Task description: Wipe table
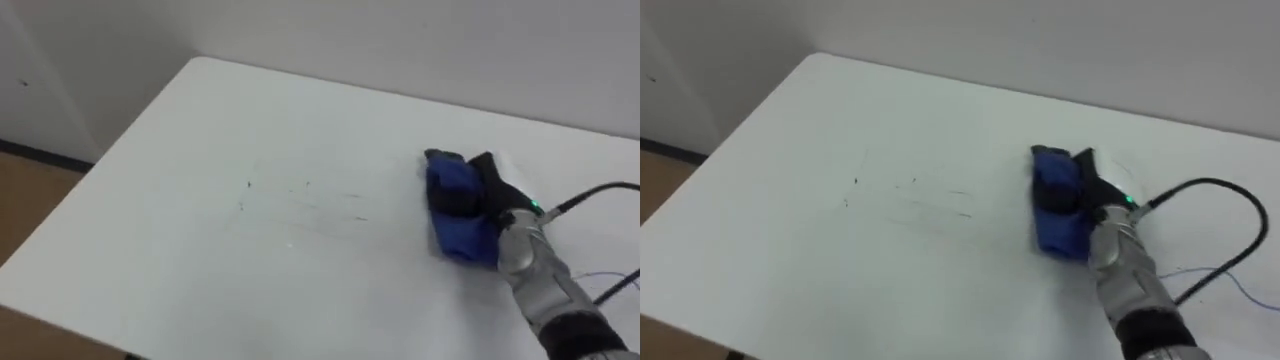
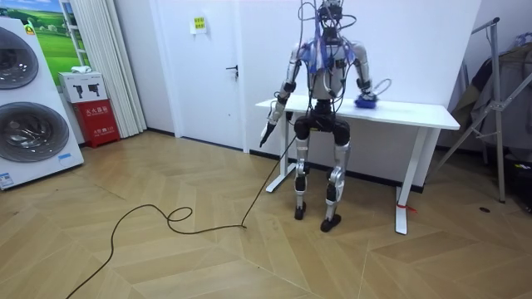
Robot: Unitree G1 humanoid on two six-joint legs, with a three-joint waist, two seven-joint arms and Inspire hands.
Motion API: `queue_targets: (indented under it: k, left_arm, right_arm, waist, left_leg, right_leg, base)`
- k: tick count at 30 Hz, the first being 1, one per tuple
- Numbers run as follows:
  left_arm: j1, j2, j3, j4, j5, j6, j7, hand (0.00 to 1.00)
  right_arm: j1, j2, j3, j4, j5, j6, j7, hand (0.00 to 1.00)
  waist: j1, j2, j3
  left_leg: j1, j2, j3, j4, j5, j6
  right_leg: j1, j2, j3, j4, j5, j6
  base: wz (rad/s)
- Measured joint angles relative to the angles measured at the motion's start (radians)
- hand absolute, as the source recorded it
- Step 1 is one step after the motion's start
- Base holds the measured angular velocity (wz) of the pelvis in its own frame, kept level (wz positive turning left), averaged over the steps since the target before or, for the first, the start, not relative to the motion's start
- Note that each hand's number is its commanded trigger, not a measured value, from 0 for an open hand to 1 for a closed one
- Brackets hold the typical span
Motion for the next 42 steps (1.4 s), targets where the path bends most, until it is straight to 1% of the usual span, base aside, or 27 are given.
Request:
queue_targets:
  k: [1, 2, 3, 5, 6, 8, 9, 11, 13, 14, 15, 16, 17, 19, 20, 21, 22, 23, 25, 27, 28, 30, 31, 33, 36, 39, 42]
  left_arm:
    - [0.005, 0.019, 0.034, -0.014, 0.018, -0.001, 0.004, 0.00]
    - [0.008, 0.028, 0.048, -0.023, 0.020, -0.003, 0.007, 0.00]
    - [0.007, 0.042, 0.074, -0.028, 0.026, -0.009, 0.010, 0.00]
    - [0.002, 0.045, 0.082, -0.028, 0.033, -0.020, 0.028, 0.00]
    - [-0.004, 0.041, 0.081, -0.029, 0.033, -0.035, 0.028, 0.00]
    - [-0.015, 0.031, 0.066, -0.027, 0.030, -0.044, 0.028, 0.00]
    - [-0.033, 0.029, 0.043, -0.027, 0.027, -0.046, 0.027, 0.00]
    - [-0.071, 0.023, 0.003, -0.017, 0.008, -0.050, 0.029, 0.00]
    - [-0.125, -0.007, -0.058, 0.022, -0.007, -0.063, 0.029, 0.00]
    - [-0.140, -0.012, -0.075, 0.042, -0.006, -0.069, 0.028, 0.00]
    - [-0.177, -0.020, -0.108, 0.089, -0.006, -0.070, 0.025, 0.00]
    - [-0.206, -0.028, -0.138, 0.129, -0.003, -0.066, 0.023, 0.00]
    - [-0.218, -0.035, -0.147, 0.138, 0.003, -0.062, 0.021, 0.00]
    - [-0.247, -0.072, -0.180, 0.128, 0.024, -0.053, 0.010, 0.00]
    - [-0.250, -0.078, -0.182, 0.125, 0.026, -0.050, 0.005, 0.00]
    - [-0.235, -0.081, -0.182, 0.110, 0.026, -0.046, 0.003, 0.00]
    - [-0.196, -0.074, -0.181, 0.096, 0.026, -0.042, 0.007, 0.00]
    - [-0.165, -0.069, -0.177, 0.076, 0.029, -0.036, 0.009, 0.00]
    - [-0.042, -0.052, -0.151, 0.019, 0.092, -0.033, 0.033, 0.00]
    - [0.042, -0.047, -0.114, 0.006, 0.155, -0.026, 0.044, 0.00]
    - [0.070, -0.049, -0.101, -0.007, 0.177, -0.026, 0.045, 0.00]
    - [0.186, -0.064, -0.050, -0.054, 0.213, -0.018, 0.052, 0.00]
    - [0.200, -0.070, -0.022, -0.080, 0.230, -0.019, 0.052, 0.00]
    - [0.181, -0.071, 0.023, -0.097, 0.269, -0.034, 0.052, 0.00]
    - [0.164, -0.066, 0.045, -0.163, 0.331, -0.045, 0.063, 0.00]
    - [0.117, -0.064, 0.043, -0.178, 0.331, -0.060, 0.074, 0.00]
    - [0.084, -0.065, -0.005, -0.181, 0.324, -0.059, 0.081, 0.00]
  right_arm:
    - [0.041, -0.035, -0.081, 0.059, 0.035, -0.003, -0.007, 1.00]
    - [0.060, -0.049, -0.119, 0.096, 0.051, -0.003, -0.012, 1.00]
    - [0.095, -0.077, -0.188, 0.178, 0.082, -0.003, -0.013, 1.00]
    - [0.133, -0.113, -0.252, 0.265, 0.104, 0.000, -0.011, 1.00]
    - [0.145, -0.122, -0.266, 0.280, 0.103, 0.001, -0.014, 1.00]
    - [0.145, -0.123, -0.264, 0.264, 0.102, 0.005, -0.025, 1.00]
    - [0.142, -0.113, -0.240, 0.227, 0.102, 0.016, -0.035, 1.00]
    - [0.125, -0.104, -0.170, 0.160, 0.100, 0.072, -0.049, 1.00]
    - [0.084, -0.070, -0.009, 0.008, 0.039, 0.160, -0.049, 1.00]
    - [0.055, -0.049, 0.045, -0.030, 0.012, 0.179, -0.040, 1.00]
    - [-0.008, 0.011, 0.168, -0.113, -0.044, 0.208, -0.009, 1.00]
    - [-0.089, 0.076, 0.295, -0.162, -0.095, 0.210, 0.034, 1.00]
    - [-0.134, 0.111, 0.356, -0.178, -0.123, 0.210, 0.059, 1.00]
    - [-0.306, 0.226, 0.470, -0.188, -0.185, 0.174, 0.132, 1.00]
    - [-0.338, 0.242, 0.477, -0.187, -0.186, 0.166, 0.136, 1.00]
    - [-0.370, 0.256, 0.487, -0.184, -0.185, 0.146, 0.135, 1.00]
    - [-0.381, 0.255, 0.485, -0.187, -0.190, 0.123, 0.130, 1.00]
    - [-0.377, 0.255, 0.478, -0.187, -0.193, 0.118, 0.126, 1.00]
    - [-0.263, 0.227, 0.410, -0.181, -0.198, 0.093, 0.088, 1.00]
    - [-0.110, 0.180, 0.355, -0.125, -0.194, 0.066, 0.053, 1.00]
    - [-0.043, 0.173, 0.300, -0.133, -0.134, 0.021, 0.025, 1.00]
    - [0.113, 0.162, 0.196, -0.175, -0.108, -0.063, -0.078, 1.00]
    - [0.160, 0.150, 0.148, -0.174, -0.104, -0.091, -0.113, 1.00]
    - [0.222, 0.128, 0.077, -0.160, -0.091, -0.118, -0.150, 1.00]
    - [0.285, 0.090, -0.008, -0.101, -0.061, -0.134, -0.201, 1.00]
    - [0.320, 0.049, -0.044, -0.059, -0.054, -0.133, -0.217, 1.00]
    - [0.333, 0.045, -0.046, -0.056, -0.024, -0.121, -0.221, 1.00]
  waist:
    - [-0.007, -0.023, -0.0098]
    - [-0.012, -0.030, -0.0109]
    - [-0.023, -0.047, -0.0198]
    - [-0.028, -0.059, -0.0194]
    - [-0.028, -0.071, -0.0144]
    - [-0.034, -0.072, -0.0064]
    - [-0.034, -0.067, 0.0014]
    - [-0.019, -0.060, 0.0064]
    - [0.039, -0.042, 0.0182]
    - [0.052, -0.040, 0.0179]
    - [0.063, -0.034, 0.0178]
    - [0.071, -0.031, 0.0194]
    - [0.077, -0.031, 0.0196]
    - [0.139, -0.032, 0.0219]
    - [0.166, -0.027, 0.0250]
    - [0.207, -0.028, 0.0249]
    - [0.223, -0.029, 0.0243]
    - [0.223, -0.029, 0.0244]
    - [0.220, -0.032, 0.0240]
    - [0.207, -0.033, 0.0237]
    - [0.202, -0.032, 0.0242]
    - [0.147, -0.023, 0.0243]
    - [0.117, -0.022, 0.0240]
    - [0.080, -0.018, 0.0195]
    - [0.026, -0.004, -0.0052]
    - [0.009, 0.005, -0.0127]
    - [0.004, 0.005, -0.0127]
  left_leg:
    - [0.004, -0.002, 0.000, 0.000, 0.000, 0.000]
    - [0.009, -0.001, 0.000, -0.001, 0.000, 0.000]
    - [0.020, 0.001, -0.015, -0.002, 0.000, 0.000]
    - [0.050, 0.004, -0.057, -0.010, 0.000, 0.000]
    - [0.054, 0.002, -0.069, -0.010, 0.000, 0.000]
    - [0.049, 0.000, -0.051, -0.015, -0.002, -0.003]
    - [0.047, 0.004, -0.040, -0.020, -0.004, -0.007]
    - [0.048, 0.006, -0.038, -0.031, -0.005, -0.008]
    - [0.046, 0.017, -0.034, -0.036, -0.010, -0.020]
    - [0.045, 0.021, -0.034, -0.036, -0.010, -0.022]
    - [0.039, 0.030, -0.040, -0.035, -0.011, -0.031]
    - [0.027, 0.037, -0.045, -0.030, -0.008, -0.037]
    - [0.022, 0.040, -0.051, -0.029, -0.006, -0.041]
    - [0.000, 0.040, -0.079, -0.033, 0.014, -0.048]
    - [-0.003, 0.039, -0.085, -0.037, 0.019, -0.049]
    - [-0.002, 0.033, -0.106, -0.047, 0.031, -0.048]
    - [-0.004, 0.022, -0.140, -0.047, 0.038, -0.046]
    - [-0.004, 0.015, -0.159, -0.046, 0.038, -0.045]
    - [0.002, -0.003, -0.207, -0.045, 0.040, -0.038]
    - [0.019, -0.016, -0.203, -0.046, 0.041, -0.025]
    - [0.025, -0.020, -0.201, -0.047, 0.039, -0.019]
    - [0.050, -0.037, -0.182, -0.049, 0.030, -0.003]
    - [0.051, -0.040, -0.180, -0.047, 0.027, 0.000]
    - [0.051, -0.047, -0.178, -0.041, 0.025, 0.004]
    - [0.060, -0.049, -0.160, -0.036, 0.020, 0.010]
    - [0.095, -0.046, -0.144, -0.044, 0.013, 0.012]
    - [0.100, -0.047, -0.130, -0.037, 0.012, 0.006]
  right_leg:
    - [0.010, 0.003, 0.007, -0.010, 0.004, 0.002]
    - [0.018, 0.006, 0.010, -0.013, 0.007, 0.001]
    - [0.027, 0.009, 0.014, -0.009, 0.013, -0.001]
    - [0.035, 0.012, 0.018, 0.010, 0.018, -0.008]
    - [0.052, 0.014, 0.017, -0.017, 0.025, -0.009]
    - [0.065, 0.022, 0.015, -0.054, 0.035, -0.007]
    - [0.061, 0.029, 0.013, -0.060, 0.042, -0.007]
    - [0.053, 0.033, 0.020, -0.071, 0.042, -0.007]
    - [0.028, 0.039, 0.039, -0.069, 0.046, -0.015]
    - [0.020, 0.042, 0.039, -0.067, 0.050, -0.021]
    - [0.008, 0.051, 0.039, -0.065, 0.059, -0.033]
    - [-0.002, 0.059, 0.039, -0.063, 0.064, -0.040]
    - [-0.005, 0.062, 0.034, -0.064, 0.066, -0.043]
    - [-0.020, 0.069, 0.014, -0.069, 0.069, -0.049]
    - [-0.024, 0.069, 0.008, -0.070, 0.069, -0.049]
    - [-0.023, 0.067, 0.000, -0.074, 0.069, -0.049]
    - [-0.007, 0.063, -0.022, -0.083, 0.068, -0.048]
    - [0.003, 0.060, -0.036, -0.087, 0.067, -0.047]
    - [0.035, 0.051, -0.061, -0.088, 0.068, -0.042]
    - [0.068, 0.036, -0.066, -0.085, 0.062, -0.030]
    - [0.077, 0.028, -0.064, -0.086, 0.057, -0.022]
    - [0.100, 0.009, -0.043, -0.085, 0.044, -0.001]
    - [0.105, 0.007, -0.044, -0.087, 0.046, 0.003]
    - [0.109, 0.005, -0.043, -0.087, 0.047, 0.006]
    - [0.117, 0.002, -0.031, -0.085, 0.050, 0.012]
    - [0.142, -0.004, -0.009, -0.085, 0.048, 0.021]
    - [0.144, -0.003, 0.007, -0.084, 0.047, 0.025]
  base:
    - [0.36]
    - [0.25]
    - [0.14]
    - [-0.04]
    - [-0.28]
    - [-0.39]
    - [-0.43]
    - [-0.47]
    - [-0.77]
    - [-0.77]
    - [-0.41]
    - [-0.17]
    - [0.25]
    - [0.46]
    - [0.54]
    - [0.67]
    - [0.80]
    - [0.89]
    - [0.87]
    - [0.72]
    - [0.48]
    - [0.01]
    - [-0.09]
    - [-0.02]
    - [-0.17]
    - [-0.37]
    - [-0.14]
